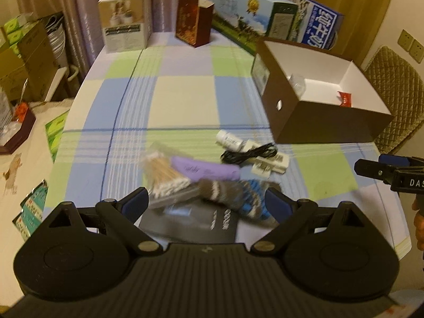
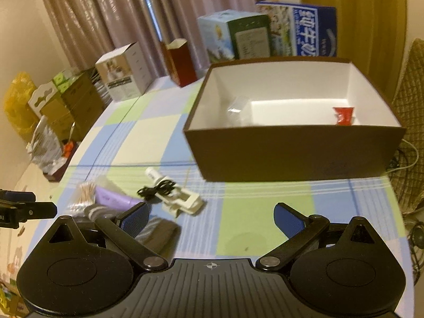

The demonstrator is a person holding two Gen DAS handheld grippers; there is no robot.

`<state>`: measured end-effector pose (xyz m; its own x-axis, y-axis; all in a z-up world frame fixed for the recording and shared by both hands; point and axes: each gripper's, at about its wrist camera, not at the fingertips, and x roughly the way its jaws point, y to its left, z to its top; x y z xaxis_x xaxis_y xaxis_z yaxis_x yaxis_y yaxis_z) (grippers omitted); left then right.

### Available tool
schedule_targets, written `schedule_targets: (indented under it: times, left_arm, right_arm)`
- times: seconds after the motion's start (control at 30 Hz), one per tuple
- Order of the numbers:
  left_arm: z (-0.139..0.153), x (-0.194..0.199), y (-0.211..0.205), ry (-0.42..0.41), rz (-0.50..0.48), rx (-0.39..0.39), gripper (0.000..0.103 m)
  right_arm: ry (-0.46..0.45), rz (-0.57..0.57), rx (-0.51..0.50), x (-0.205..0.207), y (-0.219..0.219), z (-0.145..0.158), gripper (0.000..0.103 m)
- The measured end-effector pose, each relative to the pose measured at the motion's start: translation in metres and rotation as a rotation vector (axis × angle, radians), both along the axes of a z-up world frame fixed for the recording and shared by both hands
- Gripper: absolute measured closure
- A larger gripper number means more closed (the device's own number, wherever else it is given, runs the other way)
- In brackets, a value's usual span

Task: Organize objects
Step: 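Withdraw both tools from the box back toward the remaining items, then grasp the black cable with the right gripper while left grasps cotton swab bag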

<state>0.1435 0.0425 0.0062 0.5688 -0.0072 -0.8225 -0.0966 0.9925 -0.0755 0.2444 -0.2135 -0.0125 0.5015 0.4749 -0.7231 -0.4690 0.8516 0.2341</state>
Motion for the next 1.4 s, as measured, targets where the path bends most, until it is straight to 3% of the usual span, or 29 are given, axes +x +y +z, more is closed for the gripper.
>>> schedule_targets:
  times: [0.4,0.83,0.9,1.17,1.4]
  left_arm:
    - [-0.031,-0.016,0.012,0.063,0.048,-0.009,0.008]
    - [-0.029,0.000,0.028,0.024,0.099,0.000,0.009]
    - [-0.029,0.005,0.030,0.018,0.105,0.001,0.009]
    - [-0.033,0.026,0.038,0.014,0.114,0.003,0.009]
    - [-0.041,0.045,0.047,0.033,0.125,-0.003,0.009]
  right_arm:
    - [0.050,0.050,-0.032,-0.002,0.023,-0.022,0.005]
    - [0.013,0.124,-0.043,0.007,0.044,-0.031,0.006]
    - [-0.013,0.162,-0.049,0.009,0.052,-0.031,0.010]
    - [-0.095,0.326,-0.088,0.024,0.088,-0.041,0.045]
    - [-0.129,0.446,-0.149,0.044,0.116,-0.058,0.052]
